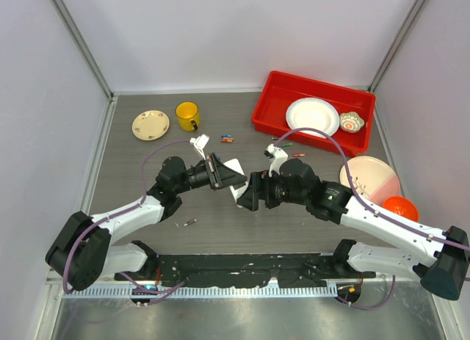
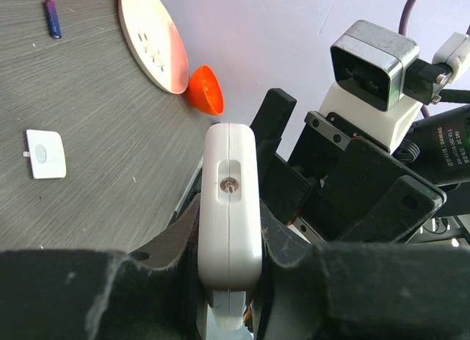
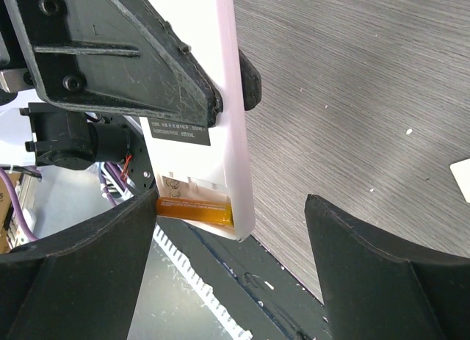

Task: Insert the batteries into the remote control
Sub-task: Load the battery into the remote control, then pick up the battery from the center of the board.

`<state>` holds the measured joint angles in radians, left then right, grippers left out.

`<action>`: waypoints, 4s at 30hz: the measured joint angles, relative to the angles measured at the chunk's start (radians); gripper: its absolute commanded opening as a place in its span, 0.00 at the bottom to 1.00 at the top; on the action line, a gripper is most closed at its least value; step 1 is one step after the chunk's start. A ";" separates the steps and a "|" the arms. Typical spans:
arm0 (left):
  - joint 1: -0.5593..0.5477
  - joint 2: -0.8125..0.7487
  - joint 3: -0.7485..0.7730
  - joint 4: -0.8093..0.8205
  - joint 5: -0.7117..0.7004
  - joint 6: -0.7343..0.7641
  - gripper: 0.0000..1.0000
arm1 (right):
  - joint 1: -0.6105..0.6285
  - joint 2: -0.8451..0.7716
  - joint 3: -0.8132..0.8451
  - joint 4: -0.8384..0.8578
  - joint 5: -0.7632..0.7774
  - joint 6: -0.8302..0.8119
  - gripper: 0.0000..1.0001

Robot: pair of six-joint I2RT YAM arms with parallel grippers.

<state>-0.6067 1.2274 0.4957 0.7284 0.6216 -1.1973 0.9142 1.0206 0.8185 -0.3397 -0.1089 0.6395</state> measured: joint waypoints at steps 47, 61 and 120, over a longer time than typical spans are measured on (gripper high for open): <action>0.000 0.000 0.000 0.017 0.007 -0.014 0.00 | -0.010 -0.029 -0.027 0.015 -0.008 0.010 0.86; 0.000 0.003 0.000 0.071 0.001 -0.053 0.00 | -0.033 -0.053 -0.053 0.080 -0.061 0.013 0.63; 0.002 -0.140 -0.277 0.163 -0.050 -0.098 0.00 | -0.472 0.360 -0.035 0.000 0.580 -0.020 0.56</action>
<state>-0.6044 1.0878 0.2192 0.8917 0.5716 -1.2949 0.4423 1.3808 0.7834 -0.3401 0.4713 0.6197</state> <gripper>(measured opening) 0.256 0.609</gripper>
